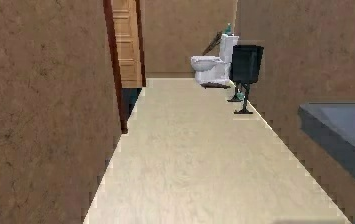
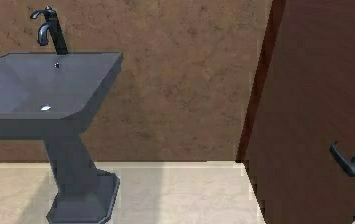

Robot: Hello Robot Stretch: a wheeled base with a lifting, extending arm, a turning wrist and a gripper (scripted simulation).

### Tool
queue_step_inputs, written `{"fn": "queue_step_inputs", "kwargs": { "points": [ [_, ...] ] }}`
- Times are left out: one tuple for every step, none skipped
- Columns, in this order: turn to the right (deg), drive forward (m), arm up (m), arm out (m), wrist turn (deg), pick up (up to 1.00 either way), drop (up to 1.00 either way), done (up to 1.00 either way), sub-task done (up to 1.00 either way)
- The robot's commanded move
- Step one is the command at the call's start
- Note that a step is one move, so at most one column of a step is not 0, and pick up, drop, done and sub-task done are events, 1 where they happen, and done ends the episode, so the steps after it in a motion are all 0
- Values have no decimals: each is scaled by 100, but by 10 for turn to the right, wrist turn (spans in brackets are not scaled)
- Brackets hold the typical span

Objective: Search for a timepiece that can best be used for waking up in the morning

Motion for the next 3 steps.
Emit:
{"fn": "queue_step_inputs", "kwargs": {
  "points": [
    [0, 5, 0, 0, 0, 0, 0, 0, 0],
    [0, 100, 0, 0, 0, 0, 0, 0, 0],
    [0, 100, 0, 0, 0, 0, 0, 0, 0]
  ]
}}
